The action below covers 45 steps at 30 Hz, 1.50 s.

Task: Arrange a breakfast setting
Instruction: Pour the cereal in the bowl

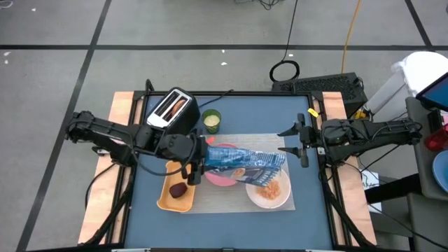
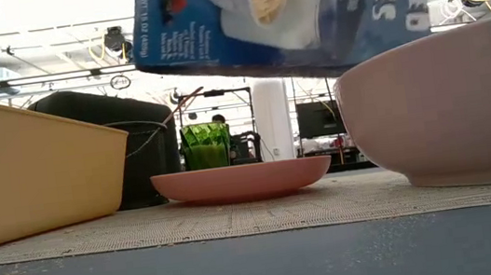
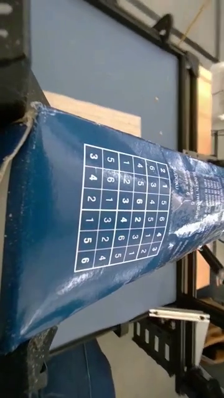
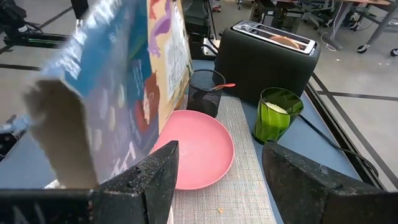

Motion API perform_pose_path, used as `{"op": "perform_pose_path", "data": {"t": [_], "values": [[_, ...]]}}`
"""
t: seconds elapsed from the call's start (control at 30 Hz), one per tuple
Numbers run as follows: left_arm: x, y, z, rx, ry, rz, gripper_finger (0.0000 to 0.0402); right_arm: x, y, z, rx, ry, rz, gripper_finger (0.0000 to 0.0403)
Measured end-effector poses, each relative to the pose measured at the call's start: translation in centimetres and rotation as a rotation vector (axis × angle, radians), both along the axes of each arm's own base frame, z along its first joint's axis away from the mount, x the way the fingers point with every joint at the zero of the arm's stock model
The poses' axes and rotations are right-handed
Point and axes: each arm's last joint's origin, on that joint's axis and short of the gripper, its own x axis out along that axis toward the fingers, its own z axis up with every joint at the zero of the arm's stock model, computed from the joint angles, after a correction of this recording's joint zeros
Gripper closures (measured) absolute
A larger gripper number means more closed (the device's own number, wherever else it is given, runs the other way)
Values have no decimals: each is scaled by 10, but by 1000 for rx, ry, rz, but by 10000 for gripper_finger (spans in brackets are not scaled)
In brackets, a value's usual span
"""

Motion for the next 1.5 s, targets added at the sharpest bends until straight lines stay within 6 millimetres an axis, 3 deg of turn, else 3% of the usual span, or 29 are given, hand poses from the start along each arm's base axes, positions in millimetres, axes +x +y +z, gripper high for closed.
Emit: {"op": "perform_pose_path", "data": {"t": [1.5], "values": [[2,3,1,8,-3,-44,137,0,0,0,0,0,0,181]]}}
